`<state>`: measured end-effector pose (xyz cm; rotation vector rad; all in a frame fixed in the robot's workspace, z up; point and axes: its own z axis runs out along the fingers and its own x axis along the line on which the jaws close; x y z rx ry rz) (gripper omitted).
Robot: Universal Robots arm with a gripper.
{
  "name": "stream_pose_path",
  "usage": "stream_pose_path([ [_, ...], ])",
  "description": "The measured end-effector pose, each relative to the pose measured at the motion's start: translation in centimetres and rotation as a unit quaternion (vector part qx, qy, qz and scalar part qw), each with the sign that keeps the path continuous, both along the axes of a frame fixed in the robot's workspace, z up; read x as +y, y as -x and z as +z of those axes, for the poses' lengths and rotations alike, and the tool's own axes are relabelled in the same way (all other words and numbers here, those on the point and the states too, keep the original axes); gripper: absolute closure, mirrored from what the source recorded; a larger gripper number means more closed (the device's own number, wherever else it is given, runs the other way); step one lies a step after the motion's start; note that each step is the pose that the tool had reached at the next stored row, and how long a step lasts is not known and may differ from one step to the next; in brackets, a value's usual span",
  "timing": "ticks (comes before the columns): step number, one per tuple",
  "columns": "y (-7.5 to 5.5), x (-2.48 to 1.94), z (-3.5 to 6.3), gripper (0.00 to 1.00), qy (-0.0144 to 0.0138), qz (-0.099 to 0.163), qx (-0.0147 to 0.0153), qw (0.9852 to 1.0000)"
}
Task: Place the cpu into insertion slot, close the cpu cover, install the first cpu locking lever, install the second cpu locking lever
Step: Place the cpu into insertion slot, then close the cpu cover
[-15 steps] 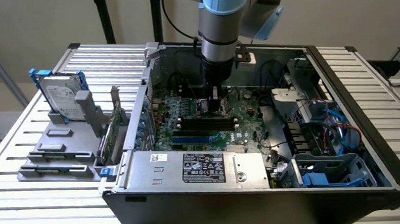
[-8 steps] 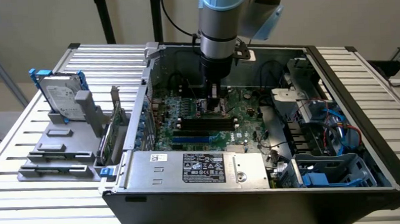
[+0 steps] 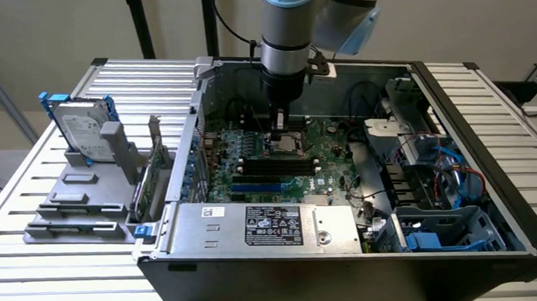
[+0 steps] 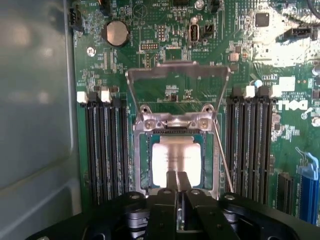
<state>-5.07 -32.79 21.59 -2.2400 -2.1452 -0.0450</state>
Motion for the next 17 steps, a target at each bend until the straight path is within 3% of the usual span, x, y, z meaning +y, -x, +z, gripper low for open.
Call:
stream_pose_path([
  [2, 0.7, 0.00, 0.15, 0.89, 0.0001, 0.000, 0.0000, 1.0000],
  [8, 2.8, 0.00, 0.55, 0.89, 0.0001, 0.001, 0.0000, 1.0000],
  [17, 3.0, 0.00, 0.57, 0.89, 0.0001, 0.001, 0.0001, 1.0000],
])
